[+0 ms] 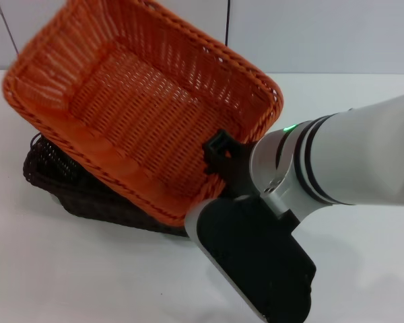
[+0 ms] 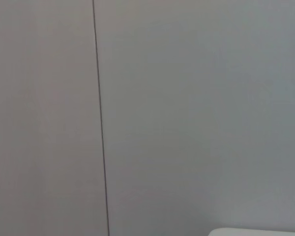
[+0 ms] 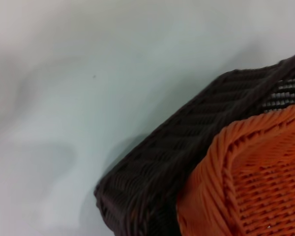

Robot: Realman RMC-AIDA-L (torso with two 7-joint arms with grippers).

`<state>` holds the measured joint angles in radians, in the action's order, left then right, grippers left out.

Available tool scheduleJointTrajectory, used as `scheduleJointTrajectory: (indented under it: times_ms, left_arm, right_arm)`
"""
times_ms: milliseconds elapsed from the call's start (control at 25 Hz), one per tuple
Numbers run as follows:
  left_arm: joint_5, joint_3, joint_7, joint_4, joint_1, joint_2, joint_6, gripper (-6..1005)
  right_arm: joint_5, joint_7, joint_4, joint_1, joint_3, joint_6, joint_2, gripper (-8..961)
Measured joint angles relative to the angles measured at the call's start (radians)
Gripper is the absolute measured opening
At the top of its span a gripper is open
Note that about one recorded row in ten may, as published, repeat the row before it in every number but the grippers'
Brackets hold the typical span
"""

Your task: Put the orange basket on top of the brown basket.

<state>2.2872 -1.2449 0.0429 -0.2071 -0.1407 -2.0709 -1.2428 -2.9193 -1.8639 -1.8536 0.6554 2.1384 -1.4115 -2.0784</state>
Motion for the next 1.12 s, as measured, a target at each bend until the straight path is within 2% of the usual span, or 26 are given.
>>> scheduleJointTrajectory:
  times_ms: [240,480,520,680,720,1000,1120]
  left_arm:
    - [-0.002,-0.001,0.000,0.000,-0.012,0.000,0.022,801]
    - [-0.003,-0.001,0.000,0.000,-0.028,0.002,0.060,801]
    - [-0.003,-0.001,0.000,0.000,-0.035,0.002,0.075,801]
    - [-0.005,-0.001,0.000,0.000,-0.046,0.003,0.090,801]
    - [-0.005,-0.001,0.000,0.000,-0.051,0.003,0.093,801]
    - [-0.006,-0.001,0.000,0.000,-0.071,0.006,0.120,801]
    - [-0.004,-0.001,0.003,0.000,-0.072,0.006,0.123,801]
  right_arm:
    - [0.000,0.010,0.009,-0.040,0.007,0.020,-0.002,178]
    - [-0.002,0.016,-0.047,-0.137,0.033,0.037,0.002,183]
    - [-0.002,0.037,-0.083,-0.179,0.033,0.050,0.003,184]
    - [-0.002,0.086,-0.124,-0.234,0.025,0.075,0.001,187]
    - [-0.002,0.098,-0.148,-0.254,0.025,0.086,0.001,225]
    - [-0.002,0.099,-0.196,-0.281,0.037,0.083,0.000,486]
    - [-0.002,0.099,-0.201,-0.296,0.077,0.085,-0.001,596]
